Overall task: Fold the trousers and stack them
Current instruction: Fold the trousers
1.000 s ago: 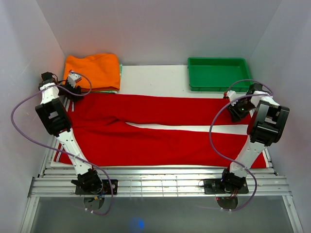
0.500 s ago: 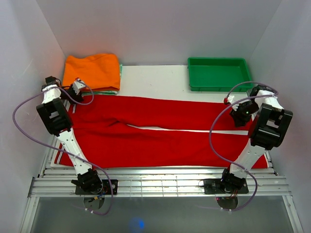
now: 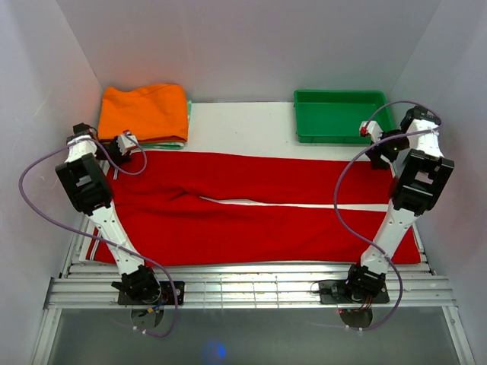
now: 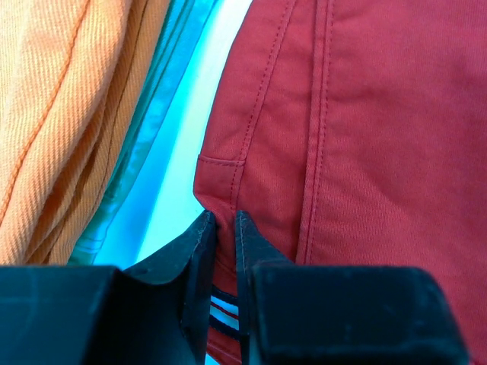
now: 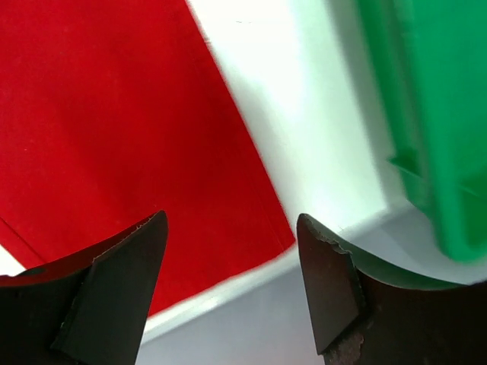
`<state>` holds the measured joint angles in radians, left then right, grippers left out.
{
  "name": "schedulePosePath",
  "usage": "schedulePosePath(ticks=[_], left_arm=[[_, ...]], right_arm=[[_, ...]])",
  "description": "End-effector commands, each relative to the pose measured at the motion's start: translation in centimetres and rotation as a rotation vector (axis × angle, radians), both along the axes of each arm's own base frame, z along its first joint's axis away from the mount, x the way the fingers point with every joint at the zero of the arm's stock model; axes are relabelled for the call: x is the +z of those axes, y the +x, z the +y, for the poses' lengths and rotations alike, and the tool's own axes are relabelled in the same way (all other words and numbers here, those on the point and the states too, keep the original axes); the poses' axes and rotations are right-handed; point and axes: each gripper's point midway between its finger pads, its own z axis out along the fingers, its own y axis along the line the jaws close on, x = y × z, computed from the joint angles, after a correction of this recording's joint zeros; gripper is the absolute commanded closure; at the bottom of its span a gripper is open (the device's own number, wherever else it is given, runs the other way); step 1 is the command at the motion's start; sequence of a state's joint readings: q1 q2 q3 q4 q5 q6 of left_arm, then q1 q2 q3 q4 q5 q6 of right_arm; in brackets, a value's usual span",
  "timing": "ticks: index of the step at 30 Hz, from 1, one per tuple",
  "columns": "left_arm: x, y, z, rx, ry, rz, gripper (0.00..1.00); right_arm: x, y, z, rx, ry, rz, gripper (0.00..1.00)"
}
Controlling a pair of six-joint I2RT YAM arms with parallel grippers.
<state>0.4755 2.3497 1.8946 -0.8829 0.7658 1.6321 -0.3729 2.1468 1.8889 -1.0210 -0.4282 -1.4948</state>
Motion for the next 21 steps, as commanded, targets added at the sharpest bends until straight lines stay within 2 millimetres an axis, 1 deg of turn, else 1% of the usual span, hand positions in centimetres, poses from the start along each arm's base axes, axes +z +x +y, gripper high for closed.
schedulePosePath(ticks=[1, 4, 10, 13, 14, 15, 16, 19, 20, 21], left_arm=[[-0.6, -2.4, -0.5, -0.017, 0.018, 0.077, 1.0], [-0.8, -2.6, -0.6, -0.017, 0.022, 0.073, 1.0], [-1.2, -3.2, -0.8, -0.031, 0.032, 0.074, 1.0], [-1.4, -3.4, -0.7, -0.038, 0.042, 0.075, 1.0], [-1.2, -3.4, -0.6, -0.036, 0.045, 0.073, 1.0], [-1.2, -3.4, -0.7, -0.038, 0.045, 0.073, 1.0], [-1.1, -3.4, -0.7, -0.038, 0.044, 0.072, 1.0], [-1.2, -3.7, -0.9, -0.042, 0.047, 0.077, 1.0], [-1.2, -3.8, -0.9, -0.042, 0.049, 0.08, 1.0], [-1.0, -3.8, -0.9, -0.042, 0.053, 0.076, 1.0]], right_arm=[[-1.1, -0.4, 0.9, 0.103, 0.027, 0.021, 0.25], [-2.6, 0.3, 0.8, 0.125, 0.005, 0.023, 0.25], [-6.4, -0.3, 0.7, 0.19, -0.031, 0.085, 0.25], [-8.3, -1.7, 0.7, 0.236, -0.047, 0.156, 0.26], [-8.6, -1.8, 0.7, 0.252, -0.051, 0.174, 0.27], [-9.7, -2.4, 0.8, 0.265, -0.039, 0.212, 0.28], [-10.1, -3.4, 1.3, 0.291, -0.026, 0.256, 0.28], [-11.5, -4.5, 1.8, 0.324, -0.026, 0.331, 0.41], [-11.7, -5.2, 1.9, 0.334, -0.025, 0.358, 0.53], [-12.1, -5.6, 2.2, 0.341, -0.021, 0.379, 0.6]])
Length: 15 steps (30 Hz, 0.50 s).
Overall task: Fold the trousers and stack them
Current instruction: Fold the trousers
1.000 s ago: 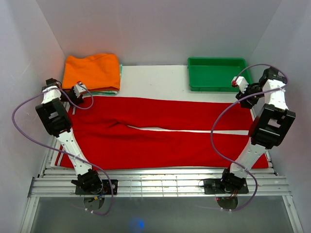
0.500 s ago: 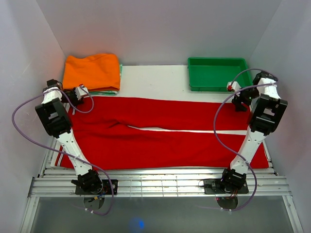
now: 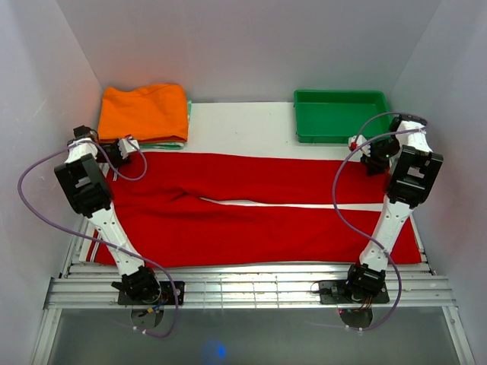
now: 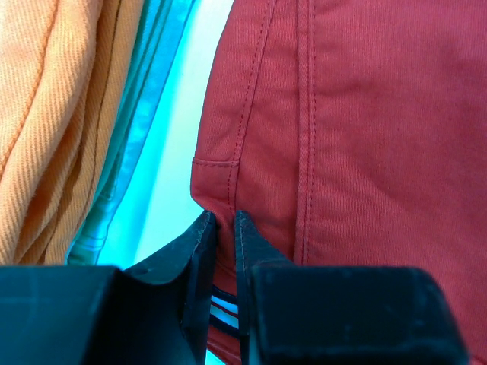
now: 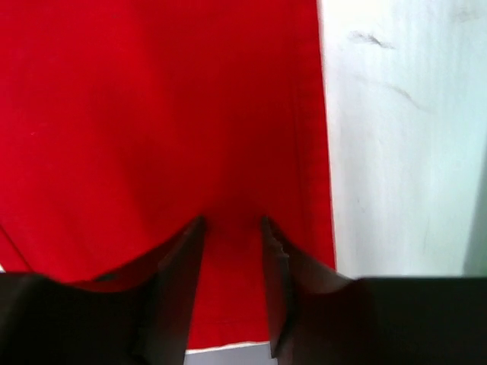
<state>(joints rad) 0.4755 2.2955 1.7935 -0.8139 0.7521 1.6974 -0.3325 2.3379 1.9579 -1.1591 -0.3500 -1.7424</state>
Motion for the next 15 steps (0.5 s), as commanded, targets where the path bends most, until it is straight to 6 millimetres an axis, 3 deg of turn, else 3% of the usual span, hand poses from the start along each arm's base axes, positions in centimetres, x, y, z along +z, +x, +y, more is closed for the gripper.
schedulePosePath(ticks=[1, 2, 4, 9, 12, 14, 15], left_arm=[[-1.1, -3.5, -0.9, 0.002, 0.003, 0.13, 1.0], [-1.1, -3.6, -0.9, 0.006, 0.002, 0.135, 1.0], [-0.8, -3.5, -0.8, 0.013, 0.004, 0.13, 1.0], [1.0, -1.8, -0.5, 0.132, -0.094, 0.082, 1.0], [3.7, 0.2, 0.3, 0.214, -0.161, 0.001, 1.0], [6.2, 1.1, 1.4, 0.253, -0.185, -0.076, 1.0], [7.6, 1.8, 1.5, 0.271, -0.221, -0.117, 1.0]], right_arm=[[-4.9, -4.2, 1.2, 0.088, 0.002, 0.212, 0.66], [-4.8, -4.2, 1.2, 0.081, 0.004, 0.21, 0.8], [-3.9, -3.8, 1.1, 0.064, -0.001, 0.184, 0.92], [0.3, -0.3, 0.1, -0.069, 0.004, 0.018, 0.92], [4.2, 1.8, -0.8, -0.166, 0.037, -0.111, 0.92], [6.1, 2.1, -1.4, -0.202, 0.071, -0.17, 0.92], [8.1, 2.4, -1.8, -0.223, 0.071, -0.224, 0.92]])
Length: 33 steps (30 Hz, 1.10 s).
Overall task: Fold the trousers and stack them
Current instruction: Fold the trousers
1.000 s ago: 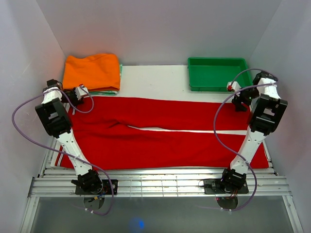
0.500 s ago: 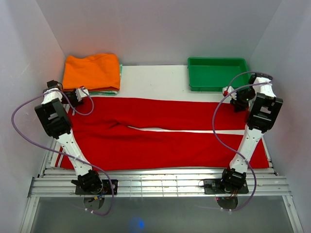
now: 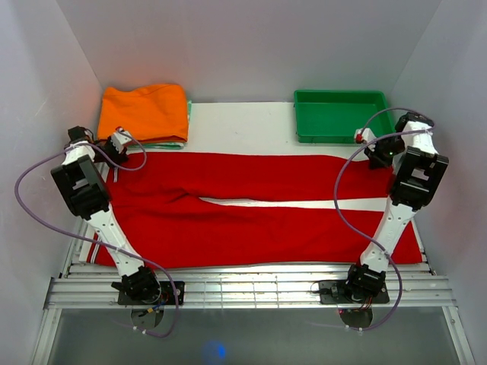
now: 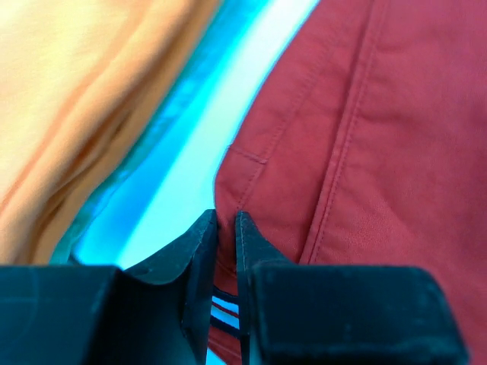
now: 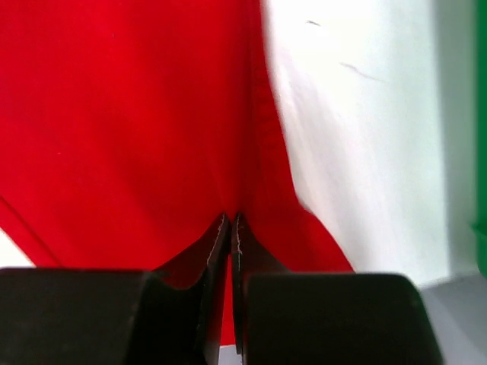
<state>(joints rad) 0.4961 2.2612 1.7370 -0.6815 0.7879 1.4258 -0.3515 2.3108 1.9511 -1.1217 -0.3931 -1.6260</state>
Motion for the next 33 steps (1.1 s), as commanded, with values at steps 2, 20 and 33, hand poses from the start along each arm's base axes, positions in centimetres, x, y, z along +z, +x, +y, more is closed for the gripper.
schedulePosePath(ticks=[2, 20, 33], left_arm=[[9.6, 1.5, 1.5, 0.119, -0.096, -0.207, 1.0], [19.9, -17.7, 0.5, 0.175, -0.058, -0.572, 1.0], [4.4, -32.4, -0.6, 0.09, -0.016, -0.011, 1.0]], right_arm=[[9.0, 2.2, -2.2, -0.131, 0.034, -0.271, 0.92], [15.0, -14.0, -3.3, -0.037, -0.033, -0.69, 0.92], [4.3, -28.3, -4.4, 0.139, -0.149, -0.329, 0.92]])
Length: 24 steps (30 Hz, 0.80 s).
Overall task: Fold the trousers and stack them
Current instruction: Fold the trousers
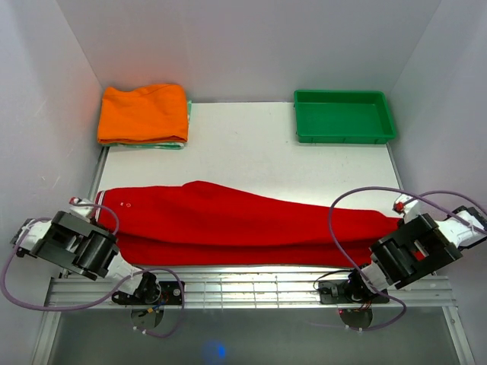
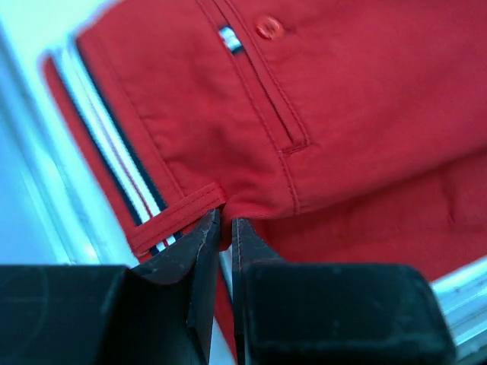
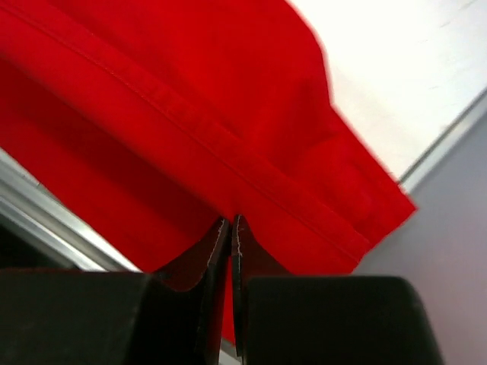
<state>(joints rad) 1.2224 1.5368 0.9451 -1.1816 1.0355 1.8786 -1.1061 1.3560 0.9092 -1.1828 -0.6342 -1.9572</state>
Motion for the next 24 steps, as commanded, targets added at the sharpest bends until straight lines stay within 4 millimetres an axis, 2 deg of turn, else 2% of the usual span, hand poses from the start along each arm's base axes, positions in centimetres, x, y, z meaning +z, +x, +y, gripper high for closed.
schedulePosePath(ticks=[1, 3, 5, 7, 8, 10, 11, 13, 14, 16, 17, 18, 19, 21, 24], left_arm=[[-2.9, -3.0, -1.3, -0.329, 0.336, 0.044, 1.0], [-5.4, -4.0, -1.1, -0.348, 0.398, 0.153, 1.0], [-7.9, -4.4, -0.4, -0.371, 0.494, 0.235, 1.0], [-9.1, -4.3, 0.0, -0.347, 0.499, 0.298, 1.0], [-9.9, -3.9, -0.5, -0.377, 0.489, 0.343, 1.0], [-10.4, -2.5, 0.0, -0.284, 0.438, 0.392, 1.0], [-10.4, -0.9, 0.4, -0.283, 0.425, 0.398, 1.0], [-10.5, 1.1, 1.2, -0.178, 0.36, 0.443, 1.0], [-10.4, 3.3, 2.1, -0.161, 0.35, 0.444, 1.0], [-9.9, 5.6, 3.0, -0.067, 0.28, 0.454, 1.0], [-8.7, 7.7, 4.2, -0.046, 0.296, 0.425, 1.0], [-8.8, 8.2, 4.0, -0.042, 0.26, 0.428, 1.0], [-8.4, 8.8, 4.1, -0.047, 0.256, 0.415, 1.0], [-7.1, 9.9, 4.7, -0.053, 0.282, 0.376, 1.0], [-6.0, 10.5, 5.0, -0.082, 0.301, 0.353, 1.0]], right_arm=[[-2.8, -0.9, -1.6, 0.584, -0.38, -0.081, 0.92], [-4.4, -1.7, -1.7, 0.622, -0.407, -0.036, 0.92], [-6.3, -2.6, -0.6, 0.648, -0.393, 0.001, 0.92], [-7.6, -2.6, -1.0, 0.637, -0.424, 0.031, 0.92], [-8.5, -2.5, -0.3, 0.645, -0.406, 0.045, 0.92], [-9.0, -1.5, -0.9, 0.576, -0.4, 0.071, 0.92], [-9.2, -0.2, -0.8, 0.579, -0.388, 0.081, 0.92], [-9.3, 1.6, -1.5, 0.471, -0.366, 0.123, 0.92], [-8.8, 3.6, -2.0, 0.476, -0.363, 0.118, 0.92], [-8.0, 5.4, -1.9, 0.409, -0.309, 0.114, 0.92], [-7.0, 7.4, -2.6, 0.402, -0.318, 0.092, 0.92], [-6.4, 8.2, -2.8, 0.389, -0.313, 0.08, 0.92], [-5.9, 8.4, -2.2, 0.391, -0.279, 0.074, 0.92], [-4.6, 9.1, -2.5, 0.398, -0.292, 0.047, 0.92], [-4.0, 8.5, -1.9, 0.436, -0.31, 0.03, 0.92]])
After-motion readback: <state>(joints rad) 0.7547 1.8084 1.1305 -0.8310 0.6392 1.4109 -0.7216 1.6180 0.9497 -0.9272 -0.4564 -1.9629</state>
